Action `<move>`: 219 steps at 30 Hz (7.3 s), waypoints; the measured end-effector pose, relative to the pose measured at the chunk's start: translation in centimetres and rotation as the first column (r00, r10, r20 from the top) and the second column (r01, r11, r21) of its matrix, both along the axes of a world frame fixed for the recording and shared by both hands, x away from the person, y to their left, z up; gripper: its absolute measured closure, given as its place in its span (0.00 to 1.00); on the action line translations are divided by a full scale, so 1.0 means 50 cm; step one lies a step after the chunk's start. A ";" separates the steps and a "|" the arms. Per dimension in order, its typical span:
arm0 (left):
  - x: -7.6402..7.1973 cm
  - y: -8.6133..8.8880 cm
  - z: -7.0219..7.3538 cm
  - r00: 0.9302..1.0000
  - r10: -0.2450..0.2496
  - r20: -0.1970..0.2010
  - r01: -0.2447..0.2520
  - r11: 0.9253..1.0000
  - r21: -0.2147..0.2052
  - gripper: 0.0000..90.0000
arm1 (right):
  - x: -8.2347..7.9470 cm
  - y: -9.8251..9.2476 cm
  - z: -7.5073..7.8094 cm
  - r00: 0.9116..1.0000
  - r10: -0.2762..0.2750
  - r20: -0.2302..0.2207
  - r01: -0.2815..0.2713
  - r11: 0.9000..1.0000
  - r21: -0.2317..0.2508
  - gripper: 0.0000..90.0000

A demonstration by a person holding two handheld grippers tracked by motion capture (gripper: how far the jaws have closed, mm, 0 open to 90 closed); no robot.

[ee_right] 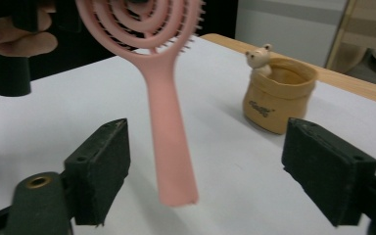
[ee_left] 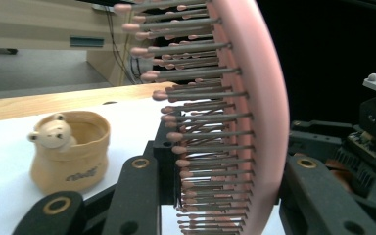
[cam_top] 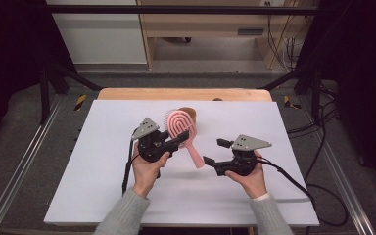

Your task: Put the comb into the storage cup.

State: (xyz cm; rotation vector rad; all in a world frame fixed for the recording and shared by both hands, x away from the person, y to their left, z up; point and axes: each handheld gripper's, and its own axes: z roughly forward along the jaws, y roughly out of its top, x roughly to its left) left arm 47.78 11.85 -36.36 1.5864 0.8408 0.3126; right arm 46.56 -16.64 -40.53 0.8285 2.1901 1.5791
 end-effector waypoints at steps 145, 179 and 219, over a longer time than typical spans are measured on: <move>0.263 -0.063 0.152 0.989 0.141 0.048 -0.146 0.977 0.152 0.69 | 0.002 -0.187 -0.086 0.986 -0.110 -0.124 0.108 0.994 -0.019 0.00; 0.319 -0.060 0.123 0.983 0.176 0.053 -0.183 0.970 0.162 0.69 | 0.002 -0.187 -0.087 0.986 -0.107 -0.125 0.105 0.994 -0.025 0.00; 0.351 -0.055 0.022 0.983 0.185 -0.013 -0.180 0.970 0.162 0.69 | 0.002 -0.187 -0.087 0.987 -0.104 -0.122 0.101 0.995 -0.024 0.00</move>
